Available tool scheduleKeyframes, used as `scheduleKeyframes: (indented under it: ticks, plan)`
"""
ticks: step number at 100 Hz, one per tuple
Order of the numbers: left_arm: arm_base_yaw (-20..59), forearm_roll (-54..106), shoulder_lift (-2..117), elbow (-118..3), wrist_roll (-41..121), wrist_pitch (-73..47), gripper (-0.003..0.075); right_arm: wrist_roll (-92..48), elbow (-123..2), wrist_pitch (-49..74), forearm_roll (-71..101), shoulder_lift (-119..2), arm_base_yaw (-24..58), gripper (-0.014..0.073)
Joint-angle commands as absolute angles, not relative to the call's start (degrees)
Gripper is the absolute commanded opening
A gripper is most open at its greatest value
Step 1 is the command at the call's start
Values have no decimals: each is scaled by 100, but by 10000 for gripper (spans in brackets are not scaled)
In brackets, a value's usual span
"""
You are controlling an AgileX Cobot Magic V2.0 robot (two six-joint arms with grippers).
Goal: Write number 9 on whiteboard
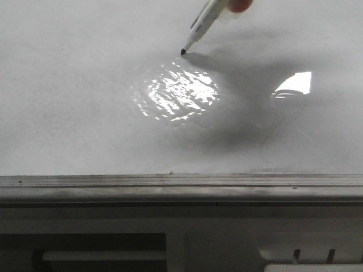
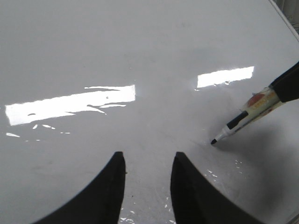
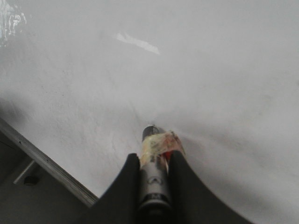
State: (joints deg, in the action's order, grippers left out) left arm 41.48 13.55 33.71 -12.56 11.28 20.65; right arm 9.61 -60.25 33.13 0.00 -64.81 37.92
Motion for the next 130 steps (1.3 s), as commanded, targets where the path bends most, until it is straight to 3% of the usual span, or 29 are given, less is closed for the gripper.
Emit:
scheduleKeyframes:
  ticks: [1, 24, 64, 99, 130]
  plan:
    - [4126, 1376, 3371, -1410, 1114, 2415, 204, 961, -6366, 2900, 0, -6671, 3776, -75]
    - [4126, 1376, 3371, -1410, 1114, 2378, 204, 961, -6474, 3866, 0, -6957, 3991, -75]
    - [4126, 1376, 3371, -1410, 1114, 2363, 204, 961, -7153, 4107, -446, -6913, 3755, -75]
    - [4126, 1359, 3371, -1410, 1114, 1965, 206, 961, -6034, 4215, 474, -6900, 4012, -75]
    - [4608, 1073, 3458, -1410, 1100, 1633, 330, 973, -6577, 4440, 837, -6900, 4867, -75]
